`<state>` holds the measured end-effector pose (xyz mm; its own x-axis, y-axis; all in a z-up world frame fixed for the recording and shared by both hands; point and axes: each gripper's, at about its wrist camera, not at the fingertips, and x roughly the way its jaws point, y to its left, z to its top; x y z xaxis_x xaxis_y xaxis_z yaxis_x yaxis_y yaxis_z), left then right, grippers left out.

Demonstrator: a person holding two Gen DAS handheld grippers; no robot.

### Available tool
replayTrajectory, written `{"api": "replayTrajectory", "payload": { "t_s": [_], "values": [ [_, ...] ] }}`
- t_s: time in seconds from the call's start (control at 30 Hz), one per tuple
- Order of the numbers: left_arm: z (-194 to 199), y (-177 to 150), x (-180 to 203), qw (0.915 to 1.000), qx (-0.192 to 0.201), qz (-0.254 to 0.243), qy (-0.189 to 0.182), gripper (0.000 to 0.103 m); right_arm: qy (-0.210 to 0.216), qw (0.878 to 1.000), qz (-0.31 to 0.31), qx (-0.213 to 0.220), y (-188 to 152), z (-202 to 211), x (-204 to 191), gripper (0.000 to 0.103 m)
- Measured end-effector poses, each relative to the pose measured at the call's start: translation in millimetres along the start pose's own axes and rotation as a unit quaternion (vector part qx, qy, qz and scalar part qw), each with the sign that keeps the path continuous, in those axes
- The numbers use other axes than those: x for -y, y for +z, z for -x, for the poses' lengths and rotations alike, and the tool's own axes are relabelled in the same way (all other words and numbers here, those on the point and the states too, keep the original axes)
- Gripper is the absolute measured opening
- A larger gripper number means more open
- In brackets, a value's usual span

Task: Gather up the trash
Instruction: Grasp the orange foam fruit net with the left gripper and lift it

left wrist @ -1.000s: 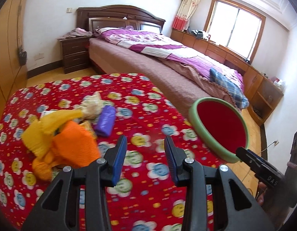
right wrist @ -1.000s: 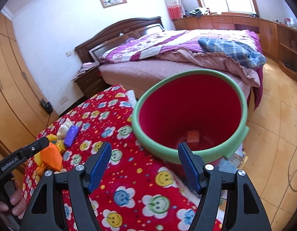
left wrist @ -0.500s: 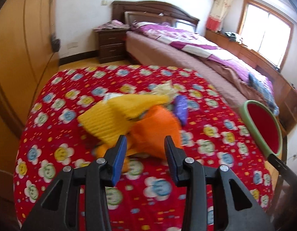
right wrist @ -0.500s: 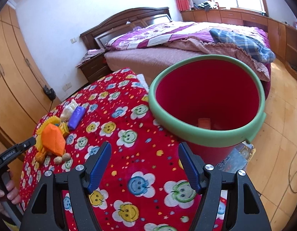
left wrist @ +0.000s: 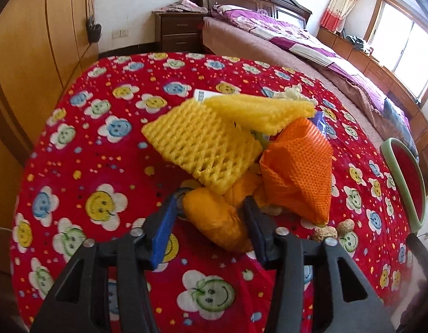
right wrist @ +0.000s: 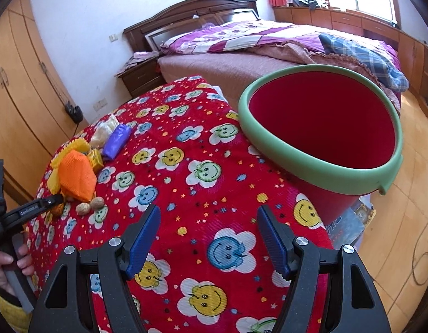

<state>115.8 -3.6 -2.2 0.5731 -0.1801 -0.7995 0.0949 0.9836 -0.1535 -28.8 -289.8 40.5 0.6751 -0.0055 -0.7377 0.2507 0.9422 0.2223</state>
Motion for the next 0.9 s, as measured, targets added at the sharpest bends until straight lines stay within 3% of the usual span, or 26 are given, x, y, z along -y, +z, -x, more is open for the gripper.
{"api": "replayTrajectory", "payload": {
  "t_s": [0.13, 0.4, 0.5, 0.57, 0.63, 0.9],
  "values": [
    [-2, -1, -1, 1.0, 0.006, 0.001, 0.003, 0.057, 0.005, 1.0, 0.001, -0.004, -1, -3, -2, 0.073],
    [-1, -3, 4, 0.9997, 0.0, 0.012, 0.02, 0.058, 0.014, 1.0, 0.001, -0.003, -3, -8, -6, 0.078],
    [1, -6, 8, 0.9998, 0.0, 0.014, 0.014, 0.049, 0.019, 1.0, 0.001, -0.001, -4, -9, -7, 0.078],
    [3, -9, 9, 0.9998, 0.001, 0.017, -0.005, 0.034, 0.022, 1.0, -0.004, 0.001, -5, -9, -6, 0.078],
    [7, -11, 9, 0.9995, 0.003, 0.021, -0.023, 0.028, 0.025, 1.0, -0.01, 0.002, -5, -9, -4, 0.078],
    [42, -13, 7, 0.9973, 0.033, 0.023, -0.062, 0.024, 0.043, 0.999, -0.008, -0.002, -3, -11, -9, 0.083]
  ]
}}
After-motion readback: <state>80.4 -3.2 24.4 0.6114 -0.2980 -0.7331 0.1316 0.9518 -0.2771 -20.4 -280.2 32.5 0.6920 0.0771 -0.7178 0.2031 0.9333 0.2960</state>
